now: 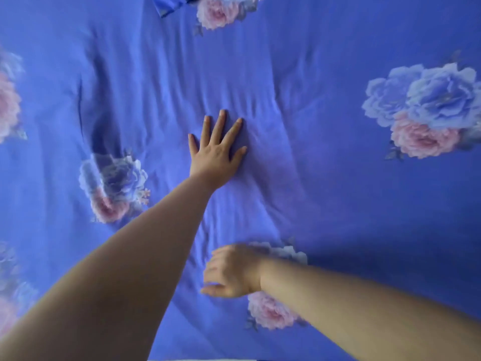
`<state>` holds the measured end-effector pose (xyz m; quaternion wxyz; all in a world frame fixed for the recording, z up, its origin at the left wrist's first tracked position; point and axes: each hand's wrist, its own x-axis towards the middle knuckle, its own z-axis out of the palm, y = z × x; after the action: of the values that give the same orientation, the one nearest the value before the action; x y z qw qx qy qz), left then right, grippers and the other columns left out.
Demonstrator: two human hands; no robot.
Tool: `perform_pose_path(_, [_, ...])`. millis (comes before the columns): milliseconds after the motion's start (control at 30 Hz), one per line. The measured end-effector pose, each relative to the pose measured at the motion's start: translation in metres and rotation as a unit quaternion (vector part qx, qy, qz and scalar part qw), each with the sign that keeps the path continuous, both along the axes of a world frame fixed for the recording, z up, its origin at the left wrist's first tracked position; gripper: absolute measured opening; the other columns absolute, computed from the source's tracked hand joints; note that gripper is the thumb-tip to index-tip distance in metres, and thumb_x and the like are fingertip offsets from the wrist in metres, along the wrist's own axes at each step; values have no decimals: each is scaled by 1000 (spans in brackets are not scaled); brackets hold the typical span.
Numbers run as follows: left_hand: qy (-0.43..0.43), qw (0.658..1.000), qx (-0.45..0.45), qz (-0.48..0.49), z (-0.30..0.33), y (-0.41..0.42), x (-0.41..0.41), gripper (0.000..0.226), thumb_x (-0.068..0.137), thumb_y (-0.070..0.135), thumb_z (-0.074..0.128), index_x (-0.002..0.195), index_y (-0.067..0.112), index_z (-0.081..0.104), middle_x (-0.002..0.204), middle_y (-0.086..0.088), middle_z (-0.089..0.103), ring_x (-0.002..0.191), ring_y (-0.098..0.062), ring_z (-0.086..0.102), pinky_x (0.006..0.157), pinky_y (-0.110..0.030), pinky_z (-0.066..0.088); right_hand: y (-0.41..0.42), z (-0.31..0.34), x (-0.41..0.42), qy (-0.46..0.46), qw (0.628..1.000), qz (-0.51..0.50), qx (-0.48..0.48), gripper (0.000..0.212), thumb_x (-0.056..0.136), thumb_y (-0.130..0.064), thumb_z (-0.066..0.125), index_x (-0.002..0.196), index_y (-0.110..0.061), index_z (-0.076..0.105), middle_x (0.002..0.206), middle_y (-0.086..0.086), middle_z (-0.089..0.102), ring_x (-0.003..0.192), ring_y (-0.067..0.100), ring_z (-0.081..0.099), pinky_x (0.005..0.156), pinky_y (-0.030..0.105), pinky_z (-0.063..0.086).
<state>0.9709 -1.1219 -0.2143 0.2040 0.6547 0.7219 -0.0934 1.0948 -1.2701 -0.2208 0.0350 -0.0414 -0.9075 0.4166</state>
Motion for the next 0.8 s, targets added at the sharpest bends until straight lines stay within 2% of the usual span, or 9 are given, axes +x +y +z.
perform_pose_path(33, [8, 1000, -13, -9, -2, -1, -7, 60, 95, 57, 32, 148, 47, 6, 159, 15, -6, 147, -17, -8, 114, -56, 0, 30, -1, 7, 57, 992, -107, 35, 22, 93, -25, 57, 85, -10, 70, 89, 9, 70, 84, 31, 64, 81, 43, 50])
perform_pose_path(67, [9, 1000, -14, 1, -2, -2, -20, 60, 94, 60, 31, 148, 48, 6, 159, 16, -7, 147, -16, -7, 115, -56, 0, 68, -4, 16, 100, 966, -226, 82, 22, 93, -21, 53, 87, -10, 71, 92, 8, 70, 85, 30, 63, 82, 42, 50])
perform_pose_path(133, [20, 998, -9, 58, -4, -4, -59, 60, 94, 61, 28, 147, 49, 4, 159, 17, -6, 147, -13, -7, 115, -56, 0, 154, -12, 36, 90, 886, -424, 163, 25, 93, -20, 50, 105, -8, 69, 111, 10, 68, 103, 30, 62, 93, 43, 46])
perform_pose_path(233, [47, 988, -20, 146, -8, -11, -132, 61, 94, 63, 26, 148, 48, 2, 159, 15, -8, 147, -14, -7, 114, -58, 0, 252, -19, 48, -80, 759, -623, 170, 48, 93, -33, 46, 133, -8, 51, 139, 15, 49, 130, 32, 46, 107, 47, 35])
perform_pose_path(333, [71, 978, -23, 195, -16, -27, -208, 61, 94, 62, 24, 148, 46, 0, 159, 14, -11, 147, -14, -9, 115, -57, -2, 282, -22, 12, -244, 661, -705, 80, 64, 92, -48, 37, 149, -22, 24, 158, 8, 18, 146, 28, 11, 117, 54, 6])
perform_pose_path(467, [73, 977, 14, 200, -24, -48, -283, 61, 95, 59, 24, 150, 42, 3, 160, 10, -9, 147, -17, -8, 118, -49, -3, 257, -21, -108, -315, 712, -618, 110, 74, 86, -65, 31, 150, -33, 11, 160, 0, 0, 146, 32, -6, 110, 66, -4])
perform_pose_path(633, [90, 969, -15, 228, -24, -93, -422, 58, 96, 58, 19, 149, 44, 1, 160, 10, -9, 147, -20, -8, 116, -49, -2, 113, -36, -333, -280, 819, -467, 179, 87, 81, -70, 35, 151, -23, 17, 160, 3, 8, 147, 33, 1, 110, 66, -4])
perform_pose_path(700, [86, 949, -40, 300, -19, -125, -481, 59, 96, 57, 19, 149, 43, 0, 160, 10, -10, 147, -21, -8, 115, -54, -1, 24, -35, -396, -230, 884, -356, 197, 78, 85, -66, 28, 150, -22, 24, 159, 3, 13, 147, 32, 5, 110, 65, -1])
perform_pose_path(800, [97, 907, -86, 400, -6, -191, -547, 62, 96, 58, 18, 151, 37, -2, 159, 11, -12, 147, -21, -10, 114, -60, 1, -91, -14, -445, -150, 976, -79, 140, 70, 88, -63, 23, 147, -27, 31, 157, -3, 24, 146, 25, 14, 111, 65, -2])
